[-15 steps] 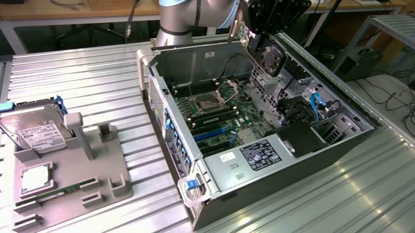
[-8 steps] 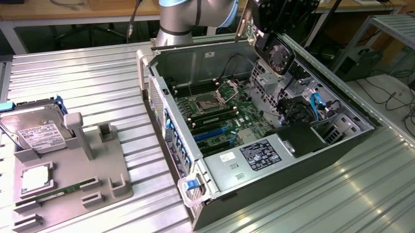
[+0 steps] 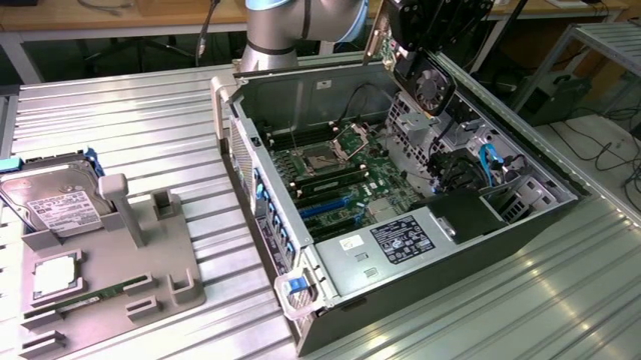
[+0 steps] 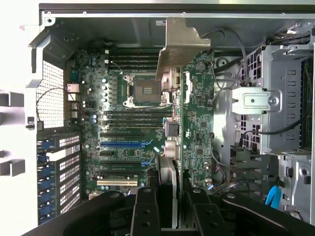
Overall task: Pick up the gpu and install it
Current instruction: 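Insert the gpu into the slot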
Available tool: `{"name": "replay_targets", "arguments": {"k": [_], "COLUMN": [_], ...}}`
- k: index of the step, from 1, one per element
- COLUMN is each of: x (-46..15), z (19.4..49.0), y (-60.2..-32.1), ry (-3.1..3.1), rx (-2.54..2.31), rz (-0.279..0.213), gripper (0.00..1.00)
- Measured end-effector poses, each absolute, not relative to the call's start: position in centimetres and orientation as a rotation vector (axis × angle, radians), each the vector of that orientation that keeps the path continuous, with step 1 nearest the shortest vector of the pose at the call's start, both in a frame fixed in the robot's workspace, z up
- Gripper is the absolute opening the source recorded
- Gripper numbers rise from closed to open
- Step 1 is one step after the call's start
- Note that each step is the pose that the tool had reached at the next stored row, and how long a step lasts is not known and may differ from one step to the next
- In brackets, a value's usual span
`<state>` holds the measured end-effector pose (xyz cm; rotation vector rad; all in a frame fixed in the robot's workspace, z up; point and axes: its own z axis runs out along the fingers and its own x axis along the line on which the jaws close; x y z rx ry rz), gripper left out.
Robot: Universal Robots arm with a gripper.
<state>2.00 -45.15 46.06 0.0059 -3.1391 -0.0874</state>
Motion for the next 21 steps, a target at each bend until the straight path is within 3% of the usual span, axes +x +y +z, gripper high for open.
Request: {"name": "replay_targets", "arguments": {"k": [21], "x": [2.01], "z": [46.06], "y": [-45.15], "ry": [-3.126], "rx": [0.234], "rz": [-0.087], "gripper": [0.27]}}
